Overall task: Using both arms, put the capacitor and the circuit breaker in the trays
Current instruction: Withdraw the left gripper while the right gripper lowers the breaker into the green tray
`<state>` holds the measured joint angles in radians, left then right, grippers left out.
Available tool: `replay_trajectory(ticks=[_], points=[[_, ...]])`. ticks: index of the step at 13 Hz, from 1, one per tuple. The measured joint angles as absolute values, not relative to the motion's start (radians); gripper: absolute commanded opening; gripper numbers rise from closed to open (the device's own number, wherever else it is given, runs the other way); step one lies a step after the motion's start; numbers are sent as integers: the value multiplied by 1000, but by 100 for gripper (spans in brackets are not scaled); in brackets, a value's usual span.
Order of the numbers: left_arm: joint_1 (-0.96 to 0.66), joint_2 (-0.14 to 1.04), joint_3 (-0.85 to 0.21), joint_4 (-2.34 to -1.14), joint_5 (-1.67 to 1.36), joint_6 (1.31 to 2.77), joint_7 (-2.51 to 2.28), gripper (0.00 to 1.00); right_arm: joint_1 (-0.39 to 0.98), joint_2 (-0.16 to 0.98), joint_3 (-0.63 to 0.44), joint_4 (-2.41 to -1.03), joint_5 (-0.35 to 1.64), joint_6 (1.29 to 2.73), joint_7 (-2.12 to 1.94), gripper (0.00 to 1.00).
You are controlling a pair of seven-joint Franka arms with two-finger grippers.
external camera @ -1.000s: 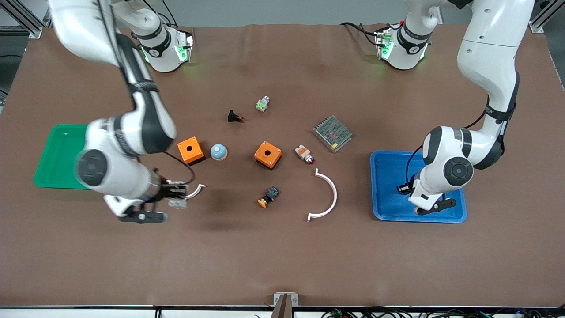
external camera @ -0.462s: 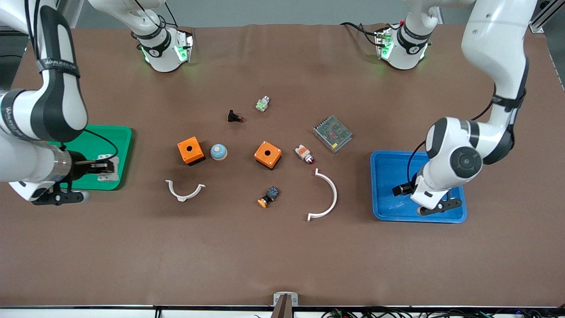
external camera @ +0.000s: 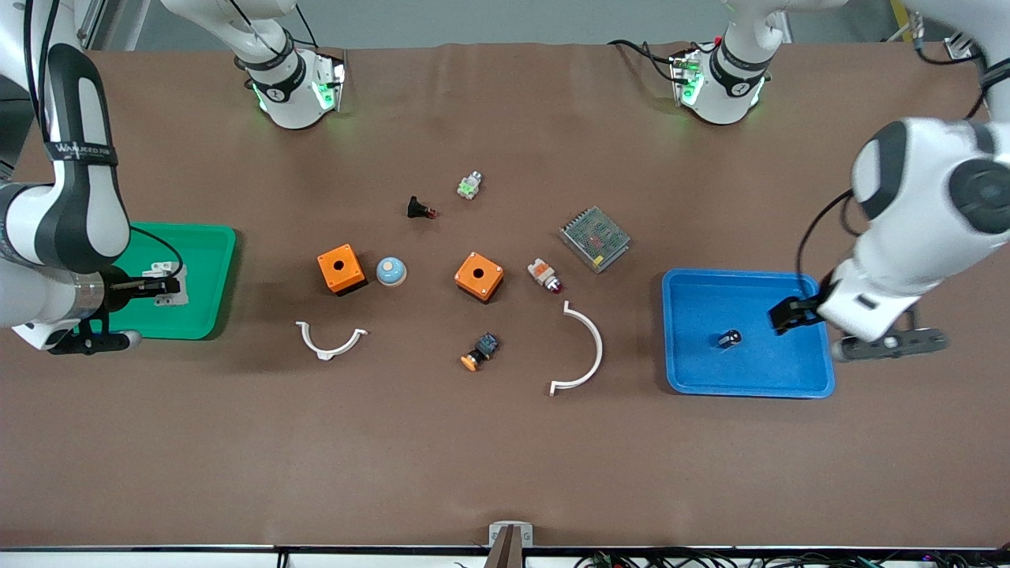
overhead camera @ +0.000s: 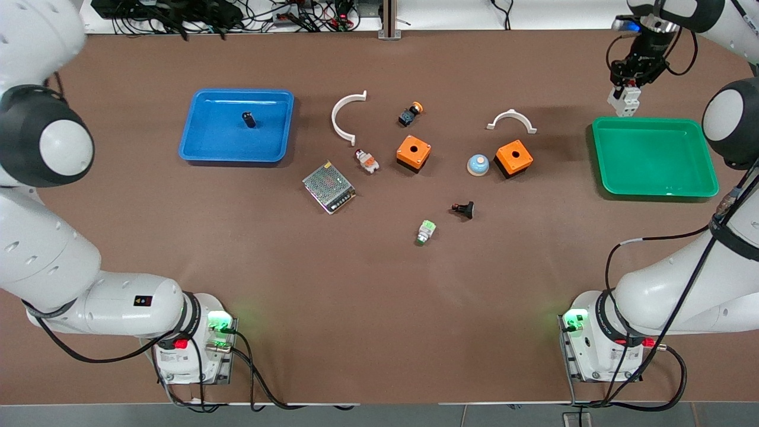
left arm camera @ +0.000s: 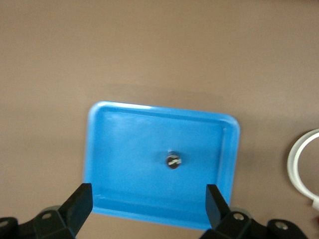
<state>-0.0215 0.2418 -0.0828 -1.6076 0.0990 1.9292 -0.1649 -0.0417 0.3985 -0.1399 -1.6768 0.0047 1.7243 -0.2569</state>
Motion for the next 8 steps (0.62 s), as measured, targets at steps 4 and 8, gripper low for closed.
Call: replay_trajectory(ticks=[4,8], points=[[58,167,-82,-1539,99,1798,-22,100,-166,404,-141,-1815,0,1903,-427,8],[53,52,-93,-1535,54,1650,-2,100,-241,403,-141,-1878,0,1990,-517,8]])
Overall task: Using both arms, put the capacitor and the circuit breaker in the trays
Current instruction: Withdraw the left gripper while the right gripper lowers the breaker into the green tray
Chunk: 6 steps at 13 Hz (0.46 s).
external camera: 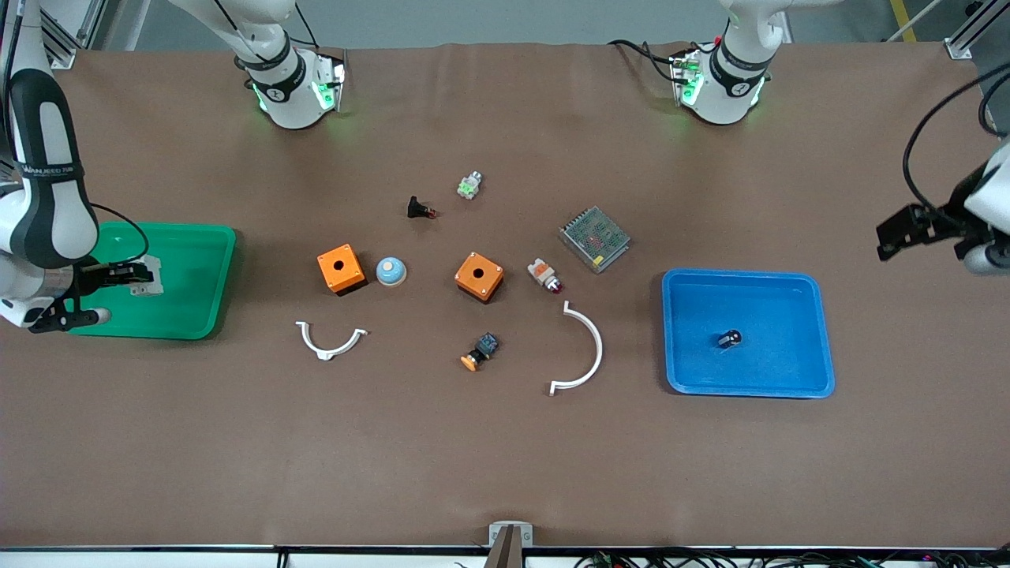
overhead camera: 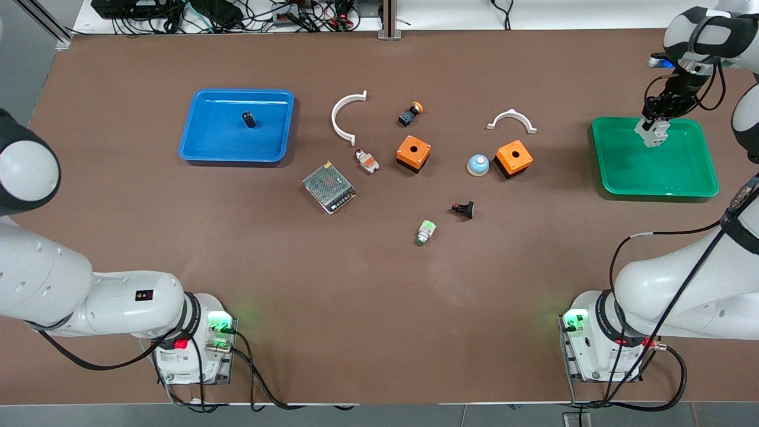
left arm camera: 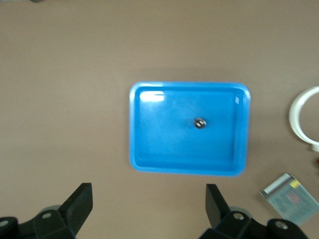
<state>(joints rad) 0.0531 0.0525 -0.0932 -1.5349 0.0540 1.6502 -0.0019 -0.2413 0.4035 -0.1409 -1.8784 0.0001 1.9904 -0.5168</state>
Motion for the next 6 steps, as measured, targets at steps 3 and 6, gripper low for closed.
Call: replay_trajectory(ticks=[3,6], points=[[41,-9,-82,-1569,14,1609,8,100,-258,405,-141,-1981,0,2134,-518,8],[1,-44,-62,-1596,12,1547,1,100,-282,405,-141,-2032,0,2192,-519,8]])
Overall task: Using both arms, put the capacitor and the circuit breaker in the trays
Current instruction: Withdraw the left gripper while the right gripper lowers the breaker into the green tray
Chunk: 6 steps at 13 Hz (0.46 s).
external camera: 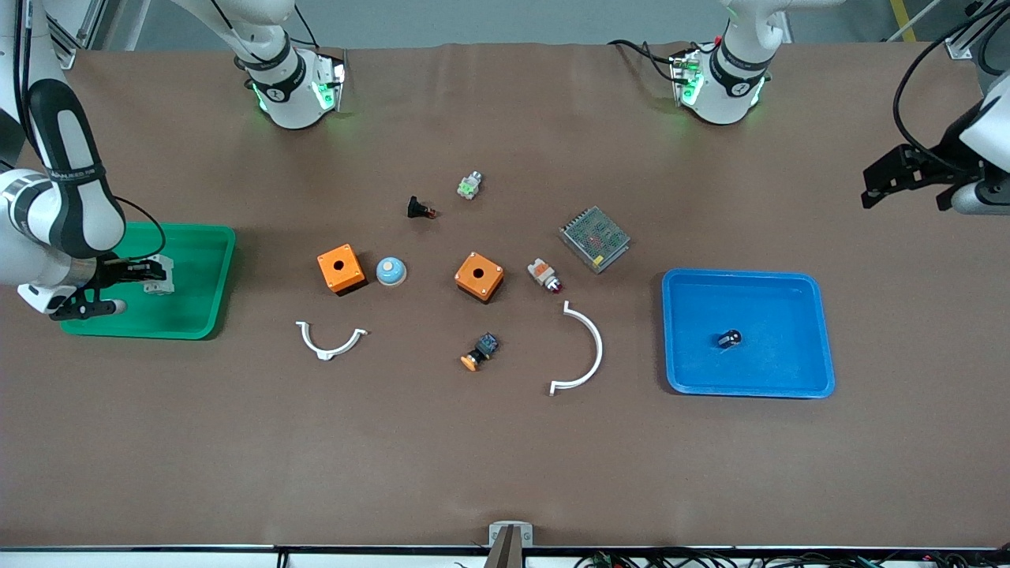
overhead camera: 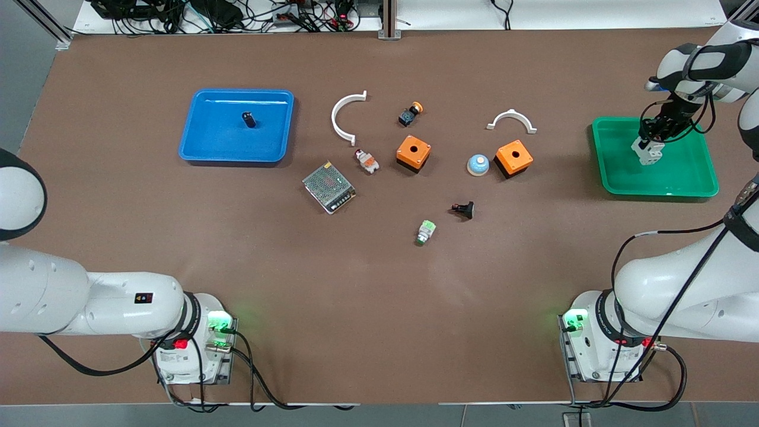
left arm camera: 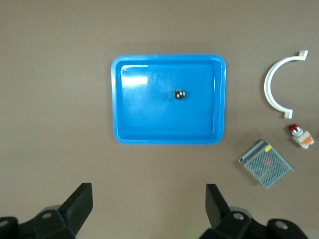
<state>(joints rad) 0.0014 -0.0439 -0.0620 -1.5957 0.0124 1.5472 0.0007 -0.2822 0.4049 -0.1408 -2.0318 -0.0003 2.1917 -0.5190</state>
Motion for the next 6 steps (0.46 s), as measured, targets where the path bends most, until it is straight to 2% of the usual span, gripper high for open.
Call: replay_trajectory(ticks=[6], points=[[-1,-63,-99,-1605,11,1526,-39,100,-284,414,-135,-2040,0,2219,-518,10]])
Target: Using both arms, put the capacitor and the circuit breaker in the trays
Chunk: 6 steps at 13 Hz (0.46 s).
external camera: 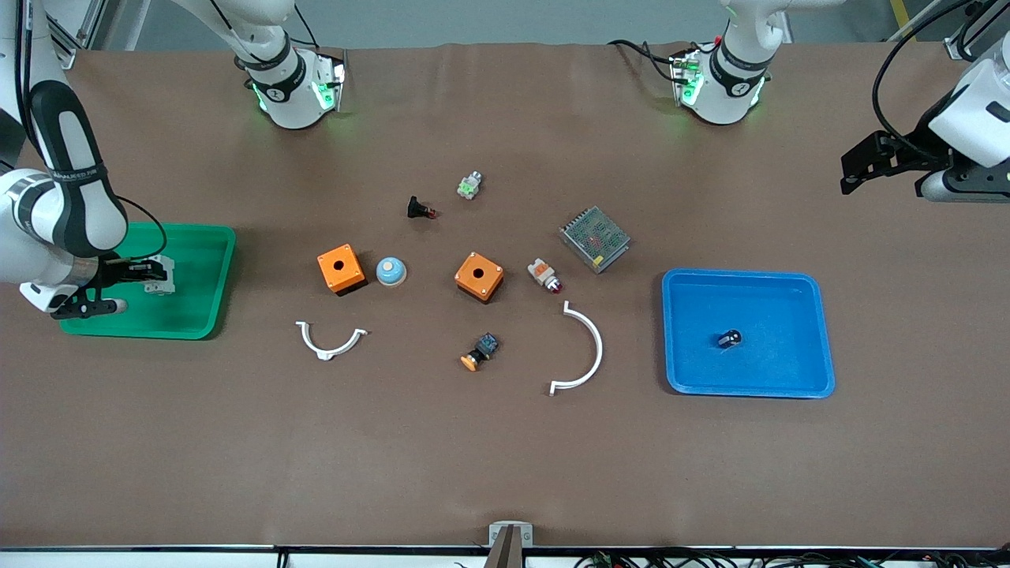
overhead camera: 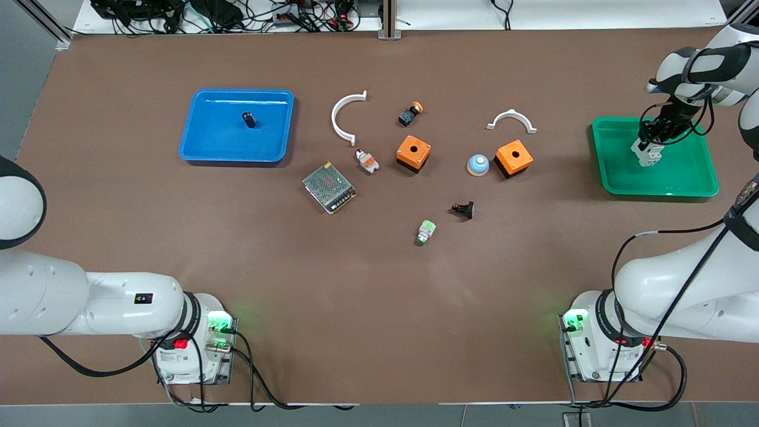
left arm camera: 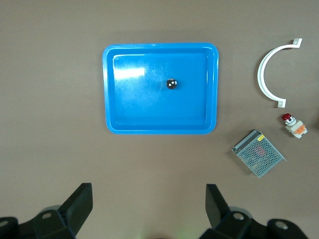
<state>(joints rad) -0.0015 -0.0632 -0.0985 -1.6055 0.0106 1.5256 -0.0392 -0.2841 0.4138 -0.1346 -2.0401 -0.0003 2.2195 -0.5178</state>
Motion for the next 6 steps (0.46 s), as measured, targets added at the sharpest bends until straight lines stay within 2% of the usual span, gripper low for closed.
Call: replay_trajectory(ticks=[1,2,3,4,6], points=[[-1,-68,-99,-1606,11,1526,-40,100,-284,420,-133,-2040,0,2228,-517,14],[-1,-76,-99,-1606,11,1526,-40,100,-284,428,-132,-2040,0,2231,-516,26],[-1,-83,-98,-1606,11,1527,-40,100,-284,434,-131,-2040,0,2233,-516,55],[-1,-87,-97,-1606,11,1529,-40,100,-284,438,-130,-2040,0,2237,-514,100],[1,-88,-95,-1607,11,1531,-40,100,-282,438,-125,-2036,0,2242,-511,100]])
